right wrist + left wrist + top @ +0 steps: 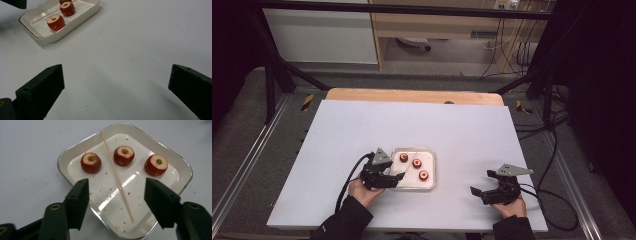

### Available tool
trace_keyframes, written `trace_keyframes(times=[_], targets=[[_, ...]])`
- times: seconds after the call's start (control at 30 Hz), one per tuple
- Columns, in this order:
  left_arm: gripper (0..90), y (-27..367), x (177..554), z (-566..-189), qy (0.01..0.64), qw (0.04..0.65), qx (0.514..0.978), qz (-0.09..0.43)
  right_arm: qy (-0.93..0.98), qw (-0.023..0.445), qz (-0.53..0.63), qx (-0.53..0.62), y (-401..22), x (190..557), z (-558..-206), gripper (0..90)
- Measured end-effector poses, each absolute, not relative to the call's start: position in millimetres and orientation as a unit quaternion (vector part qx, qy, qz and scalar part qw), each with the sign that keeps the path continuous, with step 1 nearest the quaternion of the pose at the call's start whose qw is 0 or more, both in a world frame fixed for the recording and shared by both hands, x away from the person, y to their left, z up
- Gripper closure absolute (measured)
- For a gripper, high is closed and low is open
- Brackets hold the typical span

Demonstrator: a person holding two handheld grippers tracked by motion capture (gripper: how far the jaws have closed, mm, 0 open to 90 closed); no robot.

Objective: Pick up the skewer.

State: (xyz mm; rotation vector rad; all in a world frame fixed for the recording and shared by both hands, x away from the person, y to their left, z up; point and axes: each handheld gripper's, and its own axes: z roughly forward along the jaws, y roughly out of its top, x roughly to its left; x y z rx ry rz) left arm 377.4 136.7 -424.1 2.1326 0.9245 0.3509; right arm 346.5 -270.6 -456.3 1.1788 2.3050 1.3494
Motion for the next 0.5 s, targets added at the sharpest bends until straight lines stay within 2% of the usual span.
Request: trace_keyframes(times=[0.3, 0.5], targets=[[58.0, 115.3, 381.6, -435.0, 0.368, 0.356, 0.845, 0.154, 0.785, 0.111, 0.459, 0.401, -270.9, 346.4, -455.9, 1.0], [70.9, 110.8, 380.7, -438.3, 0.371, 0.359, 0.842, 0.157, 0.785, 0.111, 0.460, 0.400, -270.8, 346.6, -456.0, 1.0]])
